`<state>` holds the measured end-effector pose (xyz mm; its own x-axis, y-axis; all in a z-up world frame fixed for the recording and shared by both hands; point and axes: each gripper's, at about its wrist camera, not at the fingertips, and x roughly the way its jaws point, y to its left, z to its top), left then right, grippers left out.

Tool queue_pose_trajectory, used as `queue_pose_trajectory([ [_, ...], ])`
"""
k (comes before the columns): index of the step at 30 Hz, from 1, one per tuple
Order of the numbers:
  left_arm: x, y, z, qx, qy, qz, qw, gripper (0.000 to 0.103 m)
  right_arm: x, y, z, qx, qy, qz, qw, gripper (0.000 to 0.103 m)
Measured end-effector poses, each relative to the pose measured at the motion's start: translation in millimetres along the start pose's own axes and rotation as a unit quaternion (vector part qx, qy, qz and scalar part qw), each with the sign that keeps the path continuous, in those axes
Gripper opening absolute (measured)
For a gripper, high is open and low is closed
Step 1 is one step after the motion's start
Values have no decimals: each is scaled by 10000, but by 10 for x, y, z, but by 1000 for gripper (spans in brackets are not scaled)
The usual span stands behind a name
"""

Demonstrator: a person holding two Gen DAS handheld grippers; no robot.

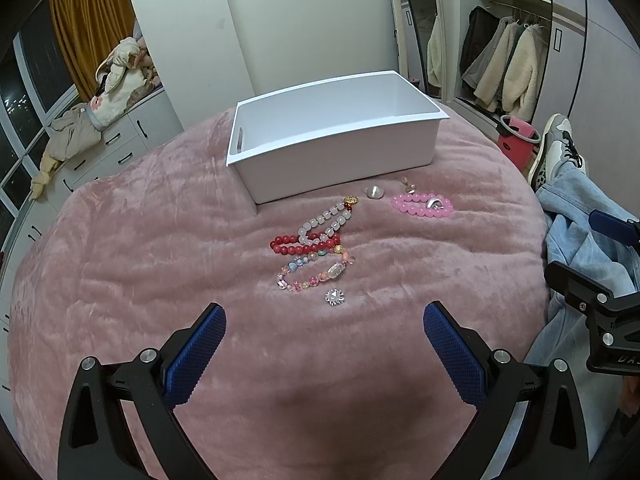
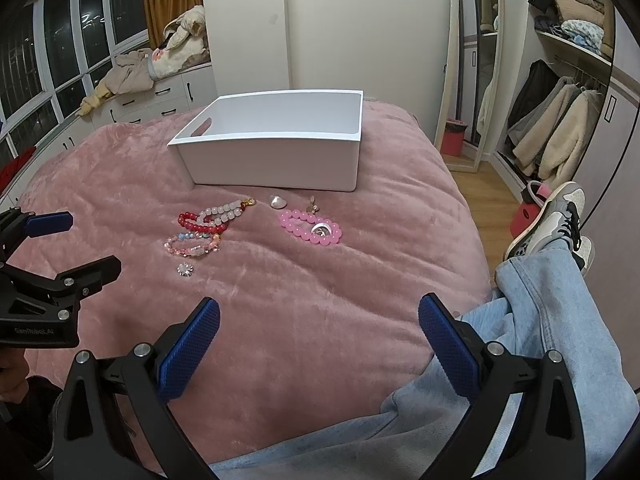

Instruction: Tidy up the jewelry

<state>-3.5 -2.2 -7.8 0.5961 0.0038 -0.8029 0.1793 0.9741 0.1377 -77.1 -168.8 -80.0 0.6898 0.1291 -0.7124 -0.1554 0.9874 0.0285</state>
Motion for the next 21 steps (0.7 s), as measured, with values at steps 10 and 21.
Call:
queue_pose_trajectory([
  [10, -4, -14, -31, -19, 20, 14, 10000, 100, -10, -20, -26, 7, -13, 23, 10000, 98],
  [21, 18, -60, -65, 6, 45, -8, 10000, 100, -4, -27, -53, 24, -10, 21, 10000, 98],
])
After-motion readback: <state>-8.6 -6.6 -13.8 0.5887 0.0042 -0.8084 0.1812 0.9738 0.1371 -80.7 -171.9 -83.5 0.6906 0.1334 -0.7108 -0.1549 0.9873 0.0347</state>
